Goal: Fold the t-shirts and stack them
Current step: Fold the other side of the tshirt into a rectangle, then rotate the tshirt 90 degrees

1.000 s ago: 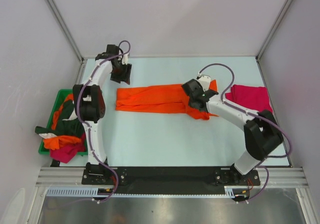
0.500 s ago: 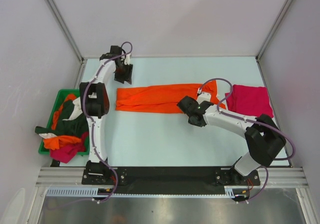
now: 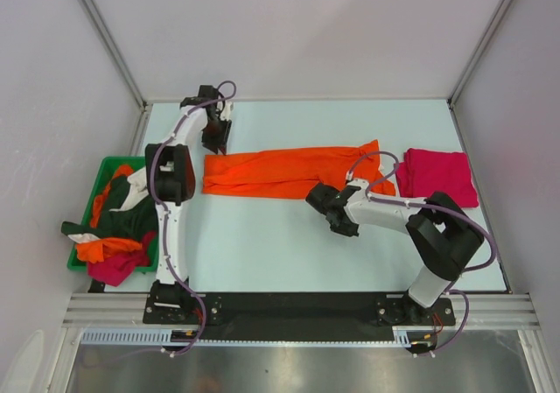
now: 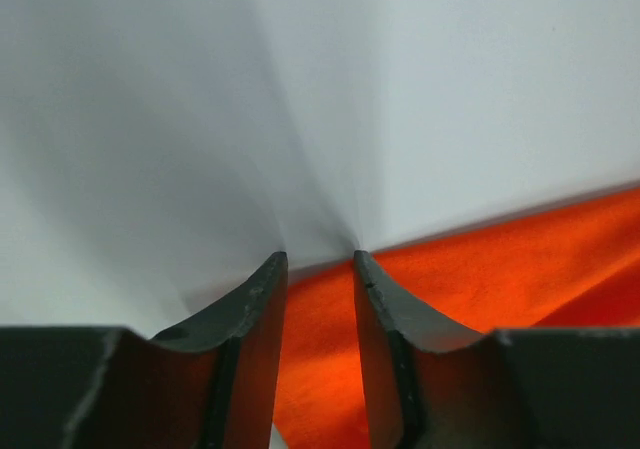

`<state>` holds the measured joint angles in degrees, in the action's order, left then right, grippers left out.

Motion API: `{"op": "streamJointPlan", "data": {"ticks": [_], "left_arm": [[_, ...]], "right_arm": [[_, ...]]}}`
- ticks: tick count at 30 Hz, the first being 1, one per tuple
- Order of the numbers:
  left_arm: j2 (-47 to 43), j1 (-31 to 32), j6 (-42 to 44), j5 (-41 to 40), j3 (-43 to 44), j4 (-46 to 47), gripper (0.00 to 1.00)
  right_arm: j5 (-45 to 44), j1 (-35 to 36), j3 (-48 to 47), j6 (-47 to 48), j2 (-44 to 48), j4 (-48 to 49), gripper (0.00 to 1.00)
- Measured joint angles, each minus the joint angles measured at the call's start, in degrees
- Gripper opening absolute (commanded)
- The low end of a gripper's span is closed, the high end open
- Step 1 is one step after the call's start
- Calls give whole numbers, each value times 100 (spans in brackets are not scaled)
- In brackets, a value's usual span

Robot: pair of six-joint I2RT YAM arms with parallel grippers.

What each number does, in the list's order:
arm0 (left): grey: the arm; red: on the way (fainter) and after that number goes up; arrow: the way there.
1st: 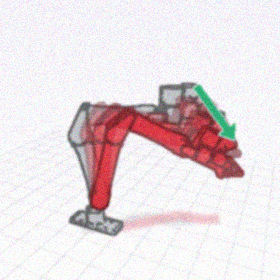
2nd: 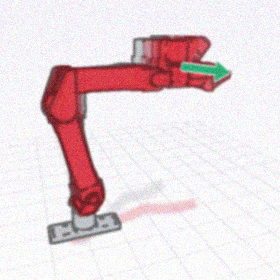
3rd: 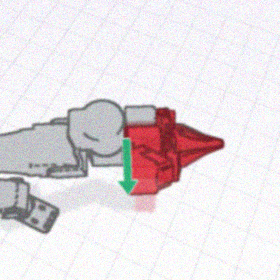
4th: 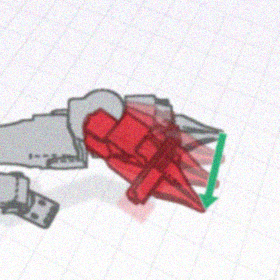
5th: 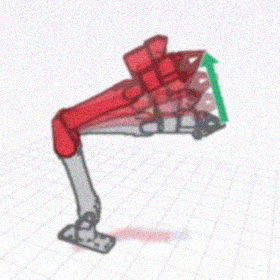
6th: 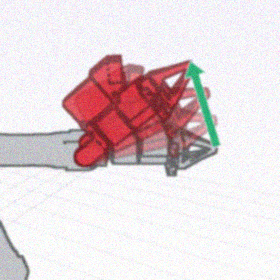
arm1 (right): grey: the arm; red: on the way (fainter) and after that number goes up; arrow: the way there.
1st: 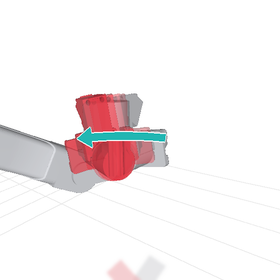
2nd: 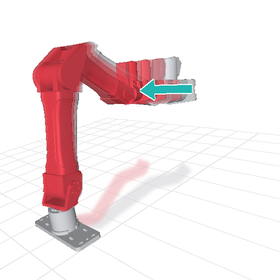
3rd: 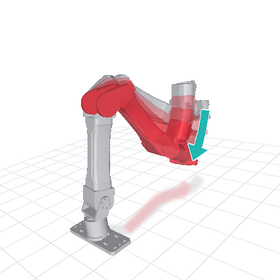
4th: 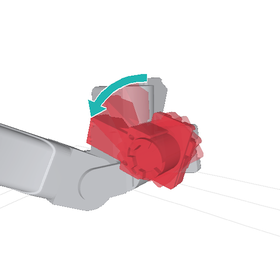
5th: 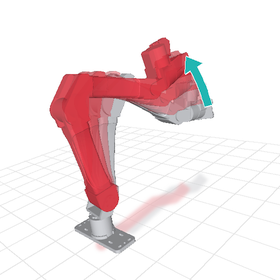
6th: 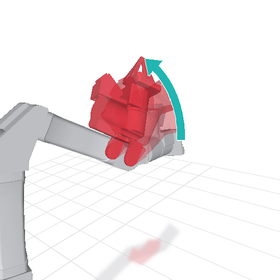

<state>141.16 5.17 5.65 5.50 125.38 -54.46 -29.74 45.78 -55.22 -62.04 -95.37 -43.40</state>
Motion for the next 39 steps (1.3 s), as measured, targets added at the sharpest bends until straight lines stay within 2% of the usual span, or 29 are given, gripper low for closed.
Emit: {"op": "streamJointPlan", "data": {"ticks": [4, 6, 7, 12, 20, 28, 39], "left_arm": [[7, 46, 96, -166, -2, -31, 13], [4, 76, 111, -221, -15, -31, 7], [4, 85, 133, -238, -35, -20, 0], [-177, 144, 280, -374, -374, 186, 0], [-844, 149, 568, -516, -1567, 647, 0], [-1307, 146, 868, -522, -2337, 785, 0], [-1978, 160, 1252, -363, -3386, 608, 0]], "right_arm": [[-44, -33, -13, -55, -125, 13, 0], [-83, -61, -74, -52, -203, 22, 0], [-114, -81, -127, -52, -258, 22, 0], [-280, -313, -411, -31, -538, 103, 0], [-363, -1150, -968, 258, -1012, 538, 0], [-367, -1602, -1637, 710, -1515, 599, 0], [-170, -2114, -3215, 1414, -2540, 315, 0]]}}
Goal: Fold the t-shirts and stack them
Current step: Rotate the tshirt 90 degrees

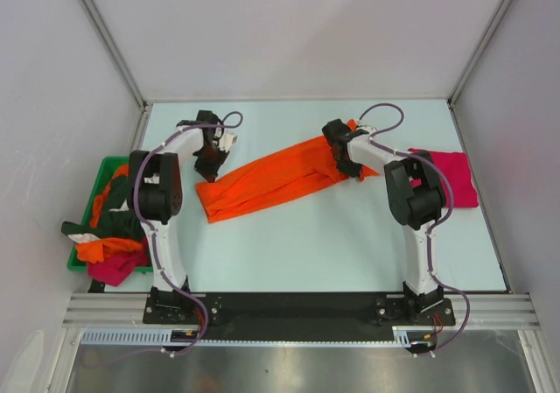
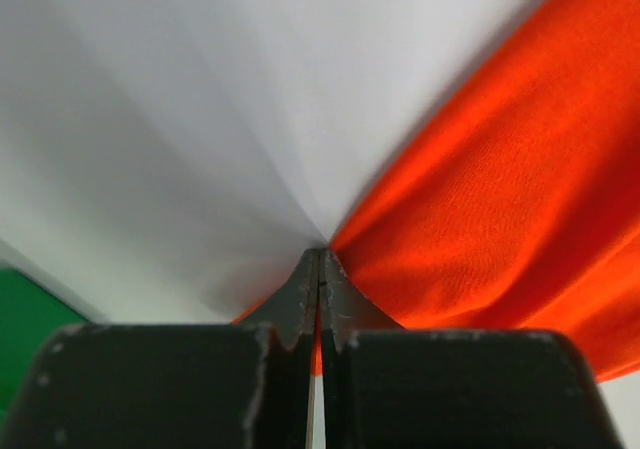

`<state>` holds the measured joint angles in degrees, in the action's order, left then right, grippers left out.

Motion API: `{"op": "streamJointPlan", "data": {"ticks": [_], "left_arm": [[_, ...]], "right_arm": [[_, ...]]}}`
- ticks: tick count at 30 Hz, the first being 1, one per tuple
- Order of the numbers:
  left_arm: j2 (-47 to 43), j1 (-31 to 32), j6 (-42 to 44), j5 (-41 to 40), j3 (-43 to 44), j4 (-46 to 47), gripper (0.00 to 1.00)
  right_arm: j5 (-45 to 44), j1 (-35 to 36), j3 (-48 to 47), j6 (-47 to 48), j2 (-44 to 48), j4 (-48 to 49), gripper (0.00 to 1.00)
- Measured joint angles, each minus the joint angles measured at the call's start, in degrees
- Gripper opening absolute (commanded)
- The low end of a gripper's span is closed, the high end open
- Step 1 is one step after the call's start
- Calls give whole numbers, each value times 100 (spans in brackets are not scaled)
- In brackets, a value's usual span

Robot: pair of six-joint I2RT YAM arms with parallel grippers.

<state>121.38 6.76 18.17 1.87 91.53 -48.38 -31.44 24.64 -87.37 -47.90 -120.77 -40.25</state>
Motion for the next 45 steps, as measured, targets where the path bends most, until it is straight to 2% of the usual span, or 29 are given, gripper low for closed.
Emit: {"op": "streamJointPlan", "data": {"ticks": [11, 21, 25, 35, 45], "left_arm": [[-671, 188, 586, 503, -918, -542, 0], [-1178, 1366, 1012, 782, -1130, -872, 0], [-1178, 1628, 1040, 863, -1130, -986, 0], [-1187, 1386, 968, 999, -1019, -914, 0], [-1130, 721, 431, 911, -50, -605, 0]], "right_arm": [[568, -85, -1283, 603, -743, -9, 0], [1204, -59, -2726, 708, -1569, -153, 0], [1318, -66, -3029, 706, -1735, -280, 0], [1353, -83, -2900, 704, -1683, -168, 0], [1351, -127, -2170, 638, -1298, 282, 0]]}}
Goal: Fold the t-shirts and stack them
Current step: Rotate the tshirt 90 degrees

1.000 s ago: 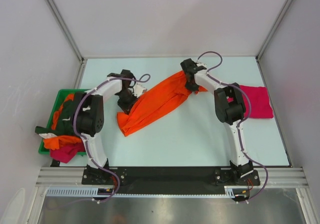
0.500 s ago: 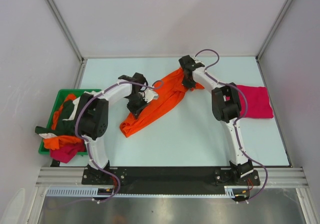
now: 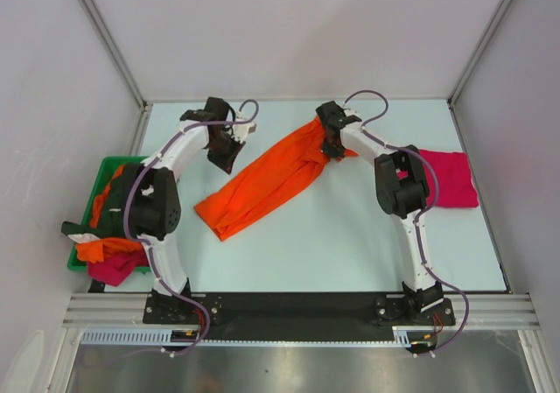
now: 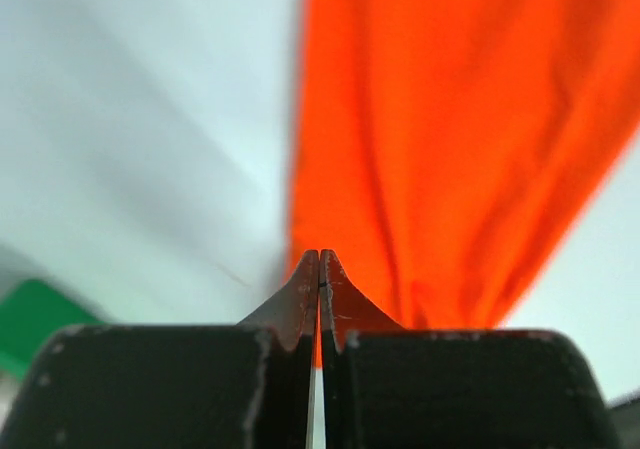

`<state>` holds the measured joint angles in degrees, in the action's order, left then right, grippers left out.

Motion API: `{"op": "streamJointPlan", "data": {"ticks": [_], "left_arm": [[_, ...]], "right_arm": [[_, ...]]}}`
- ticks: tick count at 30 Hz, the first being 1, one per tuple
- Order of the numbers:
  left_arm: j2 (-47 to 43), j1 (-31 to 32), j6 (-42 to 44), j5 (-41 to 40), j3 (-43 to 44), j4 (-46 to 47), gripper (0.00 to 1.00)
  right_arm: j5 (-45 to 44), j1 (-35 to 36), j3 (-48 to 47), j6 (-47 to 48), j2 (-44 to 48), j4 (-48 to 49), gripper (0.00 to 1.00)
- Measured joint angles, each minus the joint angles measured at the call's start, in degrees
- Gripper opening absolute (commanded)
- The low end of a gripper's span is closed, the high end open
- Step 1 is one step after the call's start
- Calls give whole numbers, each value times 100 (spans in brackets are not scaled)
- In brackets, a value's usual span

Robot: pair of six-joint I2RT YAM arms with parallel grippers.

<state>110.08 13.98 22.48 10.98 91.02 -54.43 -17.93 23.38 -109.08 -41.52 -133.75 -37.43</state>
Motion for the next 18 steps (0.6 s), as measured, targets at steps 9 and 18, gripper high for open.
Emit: {"op": "streamJointPlan", "data": {"ticks": [9, 18], "left_arm": [[780, -240, -103, -791, 413, 199, 0], [1043, -216, -79, -1252, 37, 149, 0]], "right_arm": [[7, -125, 118, 2, 90, -39, 0], [46, -330, -127, 46, -11, -326, 0]]}}
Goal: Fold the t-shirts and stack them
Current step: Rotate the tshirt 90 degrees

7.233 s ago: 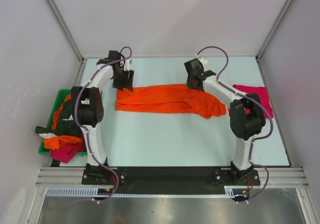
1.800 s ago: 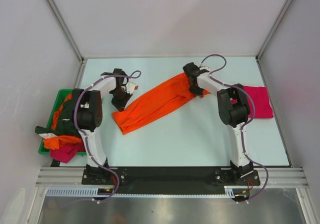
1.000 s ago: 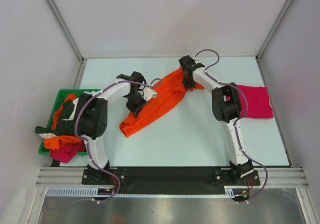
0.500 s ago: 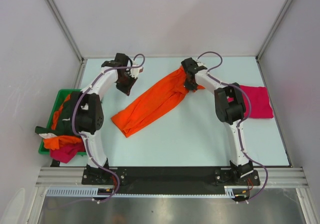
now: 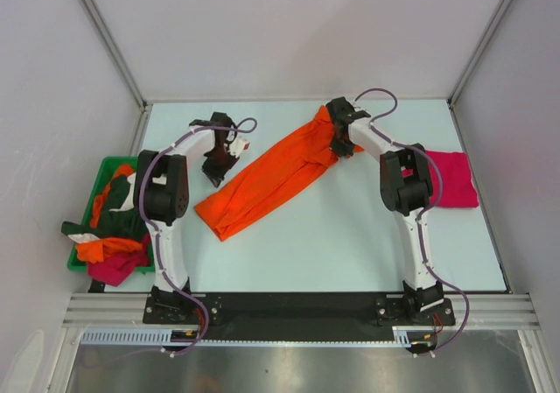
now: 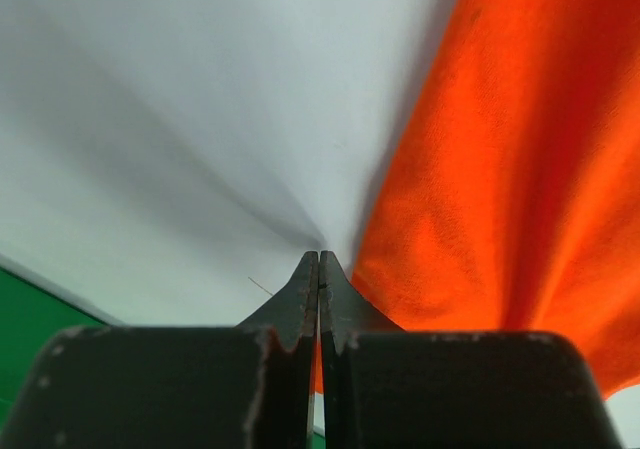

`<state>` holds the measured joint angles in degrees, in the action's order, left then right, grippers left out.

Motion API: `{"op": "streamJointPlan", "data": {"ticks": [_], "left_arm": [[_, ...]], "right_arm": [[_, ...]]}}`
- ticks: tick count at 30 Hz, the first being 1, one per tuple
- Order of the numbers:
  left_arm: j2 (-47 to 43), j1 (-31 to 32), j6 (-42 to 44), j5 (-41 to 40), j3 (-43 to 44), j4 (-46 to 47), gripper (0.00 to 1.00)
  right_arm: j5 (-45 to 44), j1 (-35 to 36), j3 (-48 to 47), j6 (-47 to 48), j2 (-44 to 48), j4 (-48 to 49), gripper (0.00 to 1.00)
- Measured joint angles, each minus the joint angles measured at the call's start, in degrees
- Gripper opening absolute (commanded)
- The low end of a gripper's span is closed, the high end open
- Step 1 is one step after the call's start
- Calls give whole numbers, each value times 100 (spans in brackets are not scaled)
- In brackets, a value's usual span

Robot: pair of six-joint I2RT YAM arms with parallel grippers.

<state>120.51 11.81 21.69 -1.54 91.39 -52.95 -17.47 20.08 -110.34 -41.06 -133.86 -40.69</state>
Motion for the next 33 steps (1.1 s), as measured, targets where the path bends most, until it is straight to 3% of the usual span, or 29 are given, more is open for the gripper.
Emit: {"op": "streamJointPlan", "data": {"ticks": [15, 24, 33], "left_arm": [[-111, 280, 446, -201, -448, -68, 0], [-466, 1419, 782, -105, -1128, -520, 0], [-516, 2175, 835, 463, -1314, -957, 0]], "right_arm": [[46, -31, -1237, 243, -671, -627, 0], [192, -31, -2002, 341, -1099, -807, 0], [304, -28, -2094, 352, -1156, -807, 0]]}}
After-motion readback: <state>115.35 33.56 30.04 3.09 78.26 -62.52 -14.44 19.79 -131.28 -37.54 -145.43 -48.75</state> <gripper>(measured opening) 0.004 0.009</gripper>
